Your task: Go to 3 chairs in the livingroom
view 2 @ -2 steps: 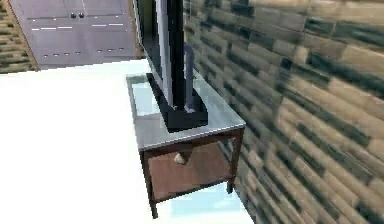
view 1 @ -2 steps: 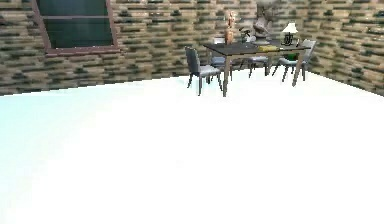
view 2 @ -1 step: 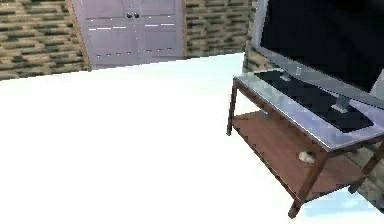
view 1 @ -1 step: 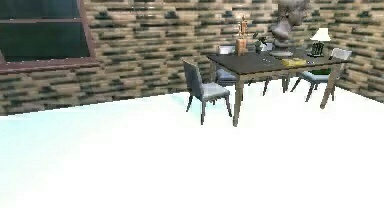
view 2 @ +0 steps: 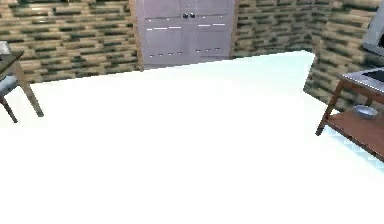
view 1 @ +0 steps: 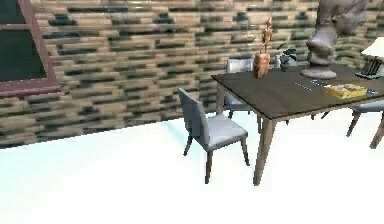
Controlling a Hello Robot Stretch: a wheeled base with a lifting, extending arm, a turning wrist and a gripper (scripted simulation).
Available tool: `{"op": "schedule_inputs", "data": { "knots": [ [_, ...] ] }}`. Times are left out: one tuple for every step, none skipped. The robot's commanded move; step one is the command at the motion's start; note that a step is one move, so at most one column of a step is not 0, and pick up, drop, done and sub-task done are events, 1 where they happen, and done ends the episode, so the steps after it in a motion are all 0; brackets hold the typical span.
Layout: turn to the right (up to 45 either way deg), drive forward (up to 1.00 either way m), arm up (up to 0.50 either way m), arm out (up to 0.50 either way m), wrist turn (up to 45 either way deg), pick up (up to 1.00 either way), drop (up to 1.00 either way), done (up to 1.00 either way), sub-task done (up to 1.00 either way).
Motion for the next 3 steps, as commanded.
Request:
{"op": "schedule_inputs", "data": {
  "knots": [
    [3.0,0.00,0.00,0.00,0.0,0.00,0.00,0.00,0.00],
    [0.0,0.55,0.00,0.00,0.0,0.00,0.00,0.00,0.00],
    [0.0,0.00,0.00,0.00,0.0,0.00,0.00,0.00,1.00]
  ]
}}
